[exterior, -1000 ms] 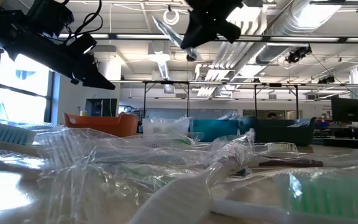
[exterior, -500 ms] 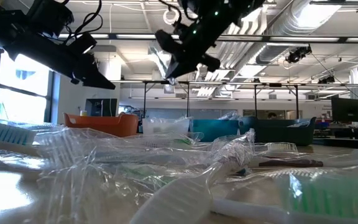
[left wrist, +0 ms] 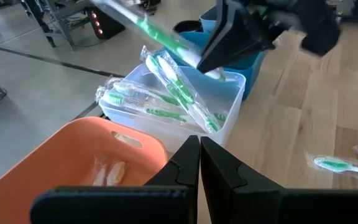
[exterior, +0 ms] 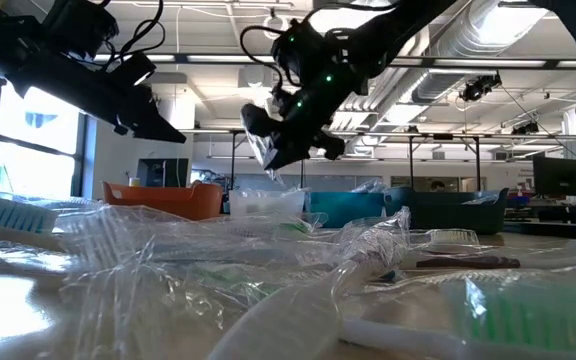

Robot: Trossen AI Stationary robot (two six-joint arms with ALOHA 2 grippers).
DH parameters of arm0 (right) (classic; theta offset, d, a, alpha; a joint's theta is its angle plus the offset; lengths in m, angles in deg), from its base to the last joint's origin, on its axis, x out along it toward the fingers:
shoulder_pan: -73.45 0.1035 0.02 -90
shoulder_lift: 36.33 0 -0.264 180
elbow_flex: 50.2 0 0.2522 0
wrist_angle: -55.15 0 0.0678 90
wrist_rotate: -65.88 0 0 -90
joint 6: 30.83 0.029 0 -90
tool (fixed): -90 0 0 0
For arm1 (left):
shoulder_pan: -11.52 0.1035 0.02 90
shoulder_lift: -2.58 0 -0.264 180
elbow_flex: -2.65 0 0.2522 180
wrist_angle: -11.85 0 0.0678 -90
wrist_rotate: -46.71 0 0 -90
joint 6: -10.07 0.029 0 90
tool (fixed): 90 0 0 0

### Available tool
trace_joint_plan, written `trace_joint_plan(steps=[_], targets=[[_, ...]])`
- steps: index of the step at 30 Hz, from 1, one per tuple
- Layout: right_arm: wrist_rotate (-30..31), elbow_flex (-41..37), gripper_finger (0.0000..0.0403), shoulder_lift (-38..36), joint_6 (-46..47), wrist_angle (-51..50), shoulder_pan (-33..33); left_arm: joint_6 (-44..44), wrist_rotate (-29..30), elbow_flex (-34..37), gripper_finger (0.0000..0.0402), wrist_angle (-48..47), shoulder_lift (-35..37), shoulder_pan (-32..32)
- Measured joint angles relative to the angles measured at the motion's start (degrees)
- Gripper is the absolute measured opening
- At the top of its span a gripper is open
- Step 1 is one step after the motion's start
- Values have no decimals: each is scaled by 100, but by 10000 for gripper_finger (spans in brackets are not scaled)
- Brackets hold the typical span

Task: Pick & Place Toothbrushes
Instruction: Put the green toothbrush into the transparent bin

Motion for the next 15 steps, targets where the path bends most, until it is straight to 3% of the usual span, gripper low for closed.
trace_joint_plan(steps=[15], targets=[[114,0,20,19,173,-468,-111,-1,0,0,9,5,2,1]])
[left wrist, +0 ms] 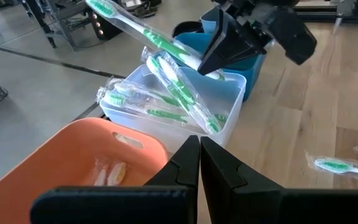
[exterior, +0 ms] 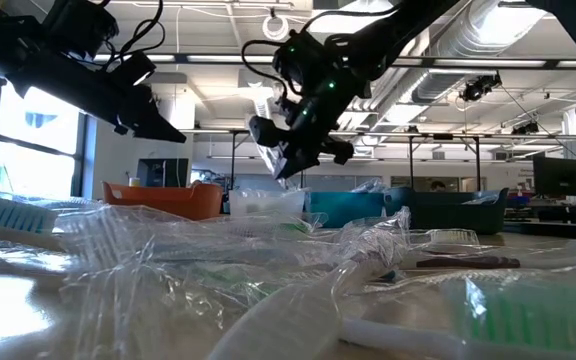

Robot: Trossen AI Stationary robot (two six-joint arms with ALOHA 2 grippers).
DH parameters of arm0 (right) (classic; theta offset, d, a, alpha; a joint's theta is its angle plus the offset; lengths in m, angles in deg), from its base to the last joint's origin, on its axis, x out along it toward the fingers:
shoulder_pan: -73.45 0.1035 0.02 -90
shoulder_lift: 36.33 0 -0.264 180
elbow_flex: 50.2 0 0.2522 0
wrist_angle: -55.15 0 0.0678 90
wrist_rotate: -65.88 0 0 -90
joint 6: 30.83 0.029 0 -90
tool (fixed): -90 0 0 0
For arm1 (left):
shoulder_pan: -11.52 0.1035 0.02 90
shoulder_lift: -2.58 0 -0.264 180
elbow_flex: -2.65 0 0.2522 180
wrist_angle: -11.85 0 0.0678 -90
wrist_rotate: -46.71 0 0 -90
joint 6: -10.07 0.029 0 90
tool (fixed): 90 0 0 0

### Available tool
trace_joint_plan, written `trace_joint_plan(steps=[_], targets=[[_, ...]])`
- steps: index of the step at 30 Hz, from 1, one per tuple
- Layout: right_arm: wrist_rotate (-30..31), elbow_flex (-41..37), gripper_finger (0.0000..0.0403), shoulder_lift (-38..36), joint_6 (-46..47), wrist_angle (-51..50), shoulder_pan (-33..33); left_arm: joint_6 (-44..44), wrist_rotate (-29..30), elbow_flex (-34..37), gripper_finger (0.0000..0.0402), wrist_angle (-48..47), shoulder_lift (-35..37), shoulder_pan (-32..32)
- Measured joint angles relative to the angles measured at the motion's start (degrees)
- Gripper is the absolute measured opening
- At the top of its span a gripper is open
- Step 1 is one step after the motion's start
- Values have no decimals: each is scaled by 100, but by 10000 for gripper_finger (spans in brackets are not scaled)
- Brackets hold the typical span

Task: Pick & Place Toothbrushes
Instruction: Put the green toothbrush into the transparent bin, then put the orange toothbrush into the orange bin

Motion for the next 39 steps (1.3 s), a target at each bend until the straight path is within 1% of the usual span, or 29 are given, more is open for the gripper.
trace_joint_plan(steps=[8,11,14,20,24,27,29,35,39], targets=[[-91,0,21,0,-21,-32,-2,-1,0,0,9,-1,0,-2],[-100,0,29,0,-117,-26,0,1,0,0,9,-2,0,-1],[14,0,53,0,-136,-30,0,1,0,0,9,-1,-2,1],[42,0,118,0,-138,-22,2,-1,0,0,9,-3,-1,1],[34,0,144,0,-138,-10,2,1,0,0,9,-3,-1,-1],[13,0,148,-24,-140,-20,4,0,0,0,9,-3,0,-1],[-106,0,145,-78,-141,-11,4,0,0,0,9,-3,-2,0],[-608,0,128,-441,-325,-25,21,1,0,0,9,-5,0,-1],[-831,1,116,-724,-522,17,82,1,2,0,9,-8,-2,1]])
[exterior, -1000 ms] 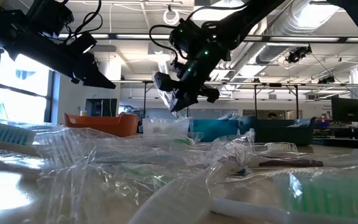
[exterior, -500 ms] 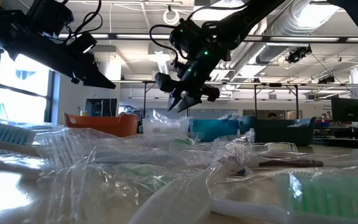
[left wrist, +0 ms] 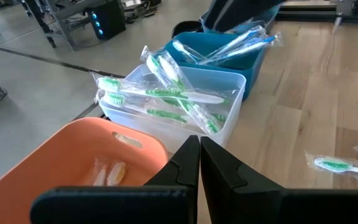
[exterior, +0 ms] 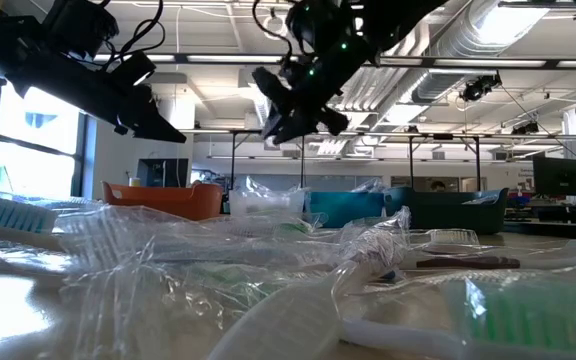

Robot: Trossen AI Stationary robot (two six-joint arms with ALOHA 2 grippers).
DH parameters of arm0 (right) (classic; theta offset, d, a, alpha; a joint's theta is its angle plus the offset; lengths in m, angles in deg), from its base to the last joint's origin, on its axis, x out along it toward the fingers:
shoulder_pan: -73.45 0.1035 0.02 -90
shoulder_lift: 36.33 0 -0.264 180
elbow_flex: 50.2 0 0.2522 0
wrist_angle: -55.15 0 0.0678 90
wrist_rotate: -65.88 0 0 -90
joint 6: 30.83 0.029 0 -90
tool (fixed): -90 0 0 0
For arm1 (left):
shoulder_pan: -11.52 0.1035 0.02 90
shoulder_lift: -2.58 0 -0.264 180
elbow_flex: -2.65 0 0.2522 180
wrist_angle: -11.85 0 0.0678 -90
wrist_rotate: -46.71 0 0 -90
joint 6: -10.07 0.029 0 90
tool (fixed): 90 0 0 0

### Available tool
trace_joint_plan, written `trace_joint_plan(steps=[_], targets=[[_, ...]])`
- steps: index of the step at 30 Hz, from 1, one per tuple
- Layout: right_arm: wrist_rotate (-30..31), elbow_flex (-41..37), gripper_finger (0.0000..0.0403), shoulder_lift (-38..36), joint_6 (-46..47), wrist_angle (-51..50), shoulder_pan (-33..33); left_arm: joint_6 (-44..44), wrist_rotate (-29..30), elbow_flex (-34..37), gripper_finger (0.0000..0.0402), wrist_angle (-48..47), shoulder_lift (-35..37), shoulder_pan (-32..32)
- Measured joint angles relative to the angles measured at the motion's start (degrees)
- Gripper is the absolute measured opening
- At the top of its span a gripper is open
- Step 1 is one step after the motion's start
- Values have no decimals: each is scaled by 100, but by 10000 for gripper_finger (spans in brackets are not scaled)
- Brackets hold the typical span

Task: Pick & Place Toothbrushes
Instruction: Put the orange toothbrush into the orange bin

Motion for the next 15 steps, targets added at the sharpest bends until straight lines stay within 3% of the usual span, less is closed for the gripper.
trace_joint_plan(steps=[15], targets=[[-44,1,107,-70,-116,86,150,0,0,0,9,2,0,-2]])
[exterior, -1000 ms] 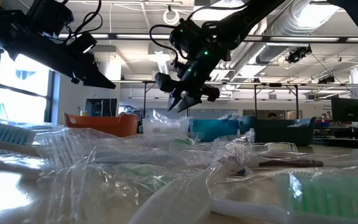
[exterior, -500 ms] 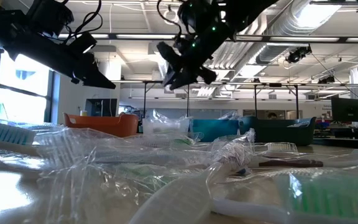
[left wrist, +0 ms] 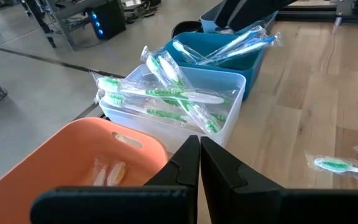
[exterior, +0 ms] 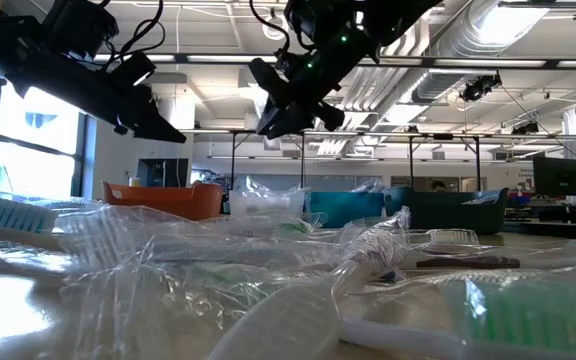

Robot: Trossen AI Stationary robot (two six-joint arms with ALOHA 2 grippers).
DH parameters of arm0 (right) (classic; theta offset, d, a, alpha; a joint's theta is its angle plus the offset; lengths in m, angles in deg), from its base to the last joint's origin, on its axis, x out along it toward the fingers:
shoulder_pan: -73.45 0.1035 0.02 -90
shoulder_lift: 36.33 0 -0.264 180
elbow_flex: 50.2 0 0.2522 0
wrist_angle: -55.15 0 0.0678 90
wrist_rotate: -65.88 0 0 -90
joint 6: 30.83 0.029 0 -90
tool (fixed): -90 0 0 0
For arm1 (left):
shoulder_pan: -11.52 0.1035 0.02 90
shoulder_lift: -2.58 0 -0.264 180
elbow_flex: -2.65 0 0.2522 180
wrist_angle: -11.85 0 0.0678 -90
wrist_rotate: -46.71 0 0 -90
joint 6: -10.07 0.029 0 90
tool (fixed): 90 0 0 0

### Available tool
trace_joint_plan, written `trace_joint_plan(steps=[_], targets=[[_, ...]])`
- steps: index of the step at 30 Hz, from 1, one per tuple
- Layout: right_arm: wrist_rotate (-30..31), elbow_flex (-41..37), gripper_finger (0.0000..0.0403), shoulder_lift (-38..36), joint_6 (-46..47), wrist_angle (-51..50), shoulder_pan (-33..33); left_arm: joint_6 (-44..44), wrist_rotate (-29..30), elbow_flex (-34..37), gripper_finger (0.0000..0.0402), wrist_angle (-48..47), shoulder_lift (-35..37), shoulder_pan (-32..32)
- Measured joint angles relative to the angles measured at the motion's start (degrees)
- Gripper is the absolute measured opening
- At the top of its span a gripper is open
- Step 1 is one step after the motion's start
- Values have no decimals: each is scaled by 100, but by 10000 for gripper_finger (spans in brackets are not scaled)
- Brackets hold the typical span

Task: Pick & Place Toothbrushes
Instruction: Put the orange toothbrush into the orange bin

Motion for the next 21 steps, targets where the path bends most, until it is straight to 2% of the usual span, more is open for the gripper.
trace_joint_plan(steps=[10,21], targets=[[76,0,105,0,0,234,38,0,-1,0,9,-2,2,1],[613,0,24,0,-258,256,381,0,0,0,9,-2,0,0]])
